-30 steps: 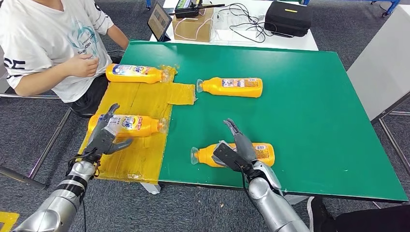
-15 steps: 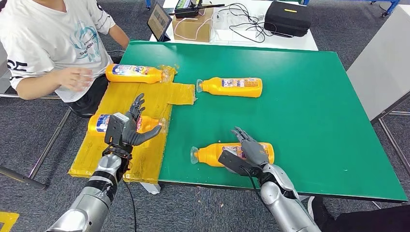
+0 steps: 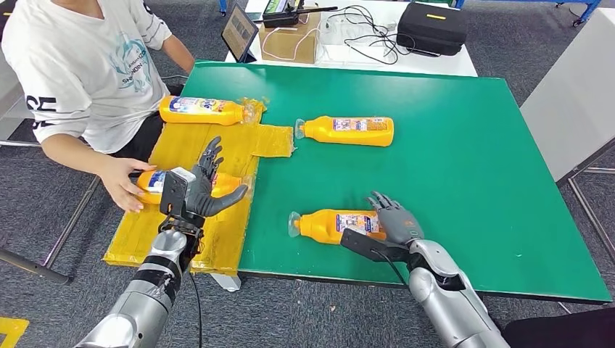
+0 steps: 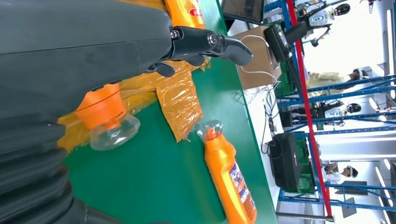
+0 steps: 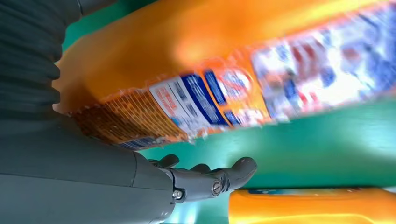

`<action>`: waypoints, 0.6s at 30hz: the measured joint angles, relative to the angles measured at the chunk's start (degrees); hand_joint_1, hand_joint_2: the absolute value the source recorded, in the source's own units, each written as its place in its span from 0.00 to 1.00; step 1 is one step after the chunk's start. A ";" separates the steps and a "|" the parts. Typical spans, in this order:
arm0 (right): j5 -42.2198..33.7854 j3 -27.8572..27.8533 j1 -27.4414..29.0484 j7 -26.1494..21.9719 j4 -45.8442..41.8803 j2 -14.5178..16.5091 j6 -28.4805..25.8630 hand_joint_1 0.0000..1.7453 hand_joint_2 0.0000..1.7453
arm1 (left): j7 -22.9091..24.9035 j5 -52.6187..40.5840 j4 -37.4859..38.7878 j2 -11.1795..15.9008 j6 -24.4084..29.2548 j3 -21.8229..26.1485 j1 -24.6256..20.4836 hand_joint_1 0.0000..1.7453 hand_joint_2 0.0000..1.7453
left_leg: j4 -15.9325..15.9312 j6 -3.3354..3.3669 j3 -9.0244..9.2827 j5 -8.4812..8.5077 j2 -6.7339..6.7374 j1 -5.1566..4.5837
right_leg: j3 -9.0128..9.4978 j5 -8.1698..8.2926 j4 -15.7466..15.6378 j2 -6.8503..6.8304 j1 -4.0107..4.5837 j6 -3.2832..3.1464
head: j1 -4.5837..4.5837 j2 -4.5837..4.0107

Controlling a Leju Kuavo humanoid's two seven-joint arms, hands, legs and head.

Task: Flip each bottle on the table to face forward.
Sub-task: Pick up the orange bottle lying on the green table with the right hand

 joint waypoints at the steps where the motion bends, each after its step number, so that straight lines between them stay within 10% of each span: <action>1: 0.28 0.27 -0.65 0.02 0.79 -0.37 0.69 0.00 1.00 | -0.01 0.00 0.00 0.00 -0.18 -0.01 0.04 0.00 1.00 | 0.00 0.00 0.00 0.00 0.00 0.00 | 0.00 0.00 0.00 0.00 0.00 0.00 | 0.00 0.01; 4: 0.67 1.30 -2.94 -0.48 3.67 -1.44 2.92 0.06 1.00 | -0.03 0.00 0.00 0.01 -0.59 0.00 0.16 0.00 1.00 | 0.00 0.01 0.02 0.01 0.02 0.00 | 0.01 0.01 0.01 0.01 0.00 0.01 | 0.00 0.00; 9: -1.64 3.31 -7.77 -3.21 9.34 -2.18 6.90 0.97 1.00 | -0.22 0.00 0.00 0.02 -1.41 -0.01 0.18 0.00 1.00 | 0.00 0.01 0.10 0.01 0.09 0.01 | 0.05 0.02 0.01 0.04 0.02 0.01 | 0.01 -0.01; 18: -4.91 5.30 -12.25 -6.57 15.58 -1.95 8.63 1.00 1.00 | -0.46 0.00 0.02 0.00 -1.84 -0.05 0.18 0.00 1.00 | 0.00 0.01 0.18 0.02 0.13 0.02 | 0.11 0.02 0.00 0.04 0.03 0.00 | -0.01 -0.01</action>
